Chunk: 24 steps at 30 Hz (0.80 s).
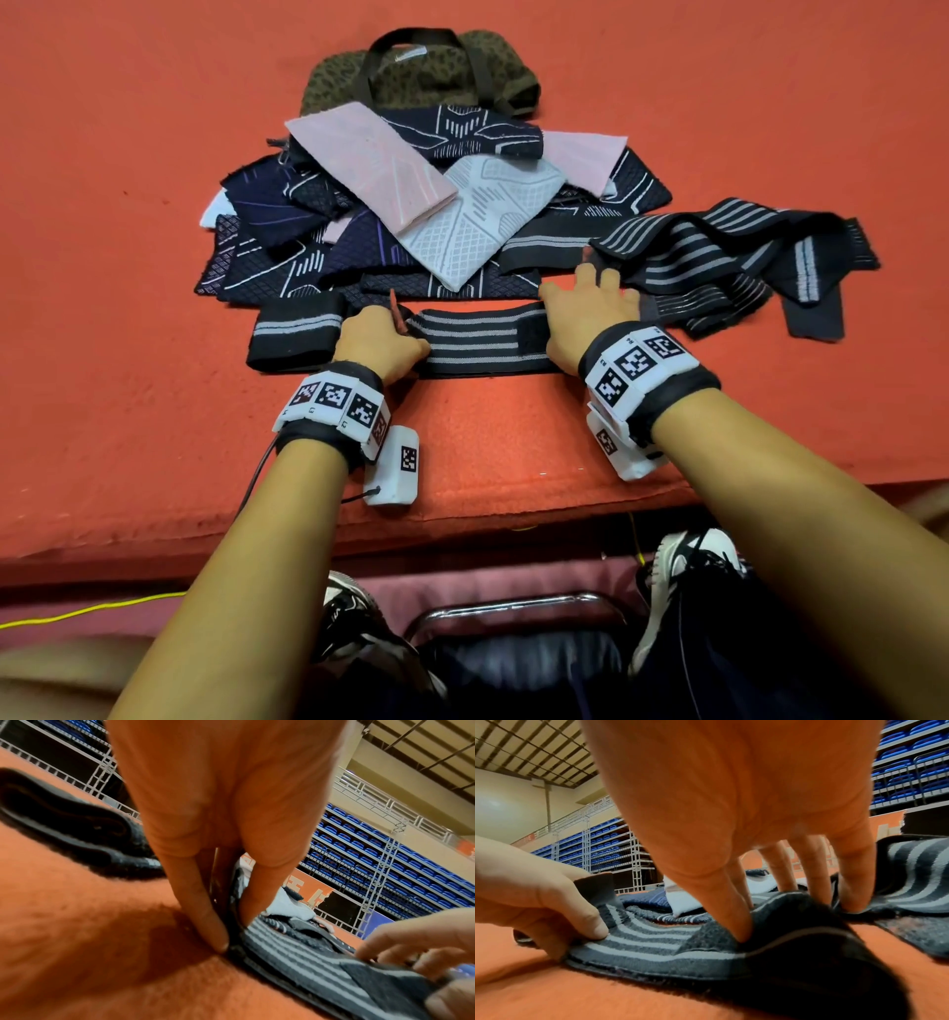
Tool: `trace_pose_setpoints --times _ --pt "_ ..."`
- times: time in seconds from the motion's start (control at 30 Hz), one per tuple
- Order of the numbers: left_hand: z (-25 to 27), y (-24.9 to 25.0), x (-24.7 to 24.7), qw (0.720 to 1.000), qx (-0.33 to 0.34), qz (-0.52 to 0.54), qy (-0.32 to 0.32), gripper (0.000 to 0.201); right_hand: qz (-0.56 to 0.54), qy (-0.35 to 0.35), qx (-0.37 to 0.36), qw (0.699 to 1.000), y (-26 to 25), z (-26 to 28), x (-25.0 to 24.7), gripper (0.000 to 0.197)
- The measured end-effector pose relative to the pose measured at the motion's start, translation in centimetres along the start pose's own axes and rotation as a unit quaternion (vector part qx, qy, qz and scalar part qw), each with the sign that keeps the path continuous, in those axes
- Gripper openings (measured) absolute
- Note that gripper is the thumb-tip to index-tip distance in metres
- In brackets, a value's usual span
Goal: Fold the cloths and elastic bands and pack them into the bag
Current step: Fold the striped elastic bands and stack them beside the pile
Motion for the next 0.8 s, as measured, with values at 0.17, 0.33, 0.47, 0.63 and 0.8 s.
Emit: trace_pose_setpoints --times 0.17,0.33,0.47,0.63,0.8 --pt "0.0 -0.1 0.2 0.999 -0.004 0.027 -0.016 0.028 -0.03 -0.045 -0.127 0.99 -3.6 1.0 1.7 0.048" --pt "0.0 -0.5 0.6 0.991 -0.015 0.116 -0.061 0.024 -0.016 -0.107 -0.153 0.982 -5.1 1.9 4.5 0.057" --pt "0.4 0.4 0.5 0.981 0.002 0.176 -0.082 0.017 -0.022 -0.121 -0.167 0.978 -5.1 1.7 4.0 0.057" --pt "-0.6 0.3 -2.4 0.972 0.003 0.233 0.023 0.03 -0.118 -0.108 -0.25 0.955 -6.3 2.1 3.0 0.065" --pt "-0.7 -0.6 -6.1 0.948 0.023 0.27 0.168 0.027 -0.172 -0.122 -0.307 0.928 -7.2 2.4 3.1 0.065"
Point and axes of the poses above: each hand's wrist, its own z-axis away from the middle knuckle, its own x-axis out of the palm, y = z × x, the point moved 5 cm from there along -z, towards the middle knuckle, and after that the axes turned 13 degrees about -z, right-handed, at the moved point
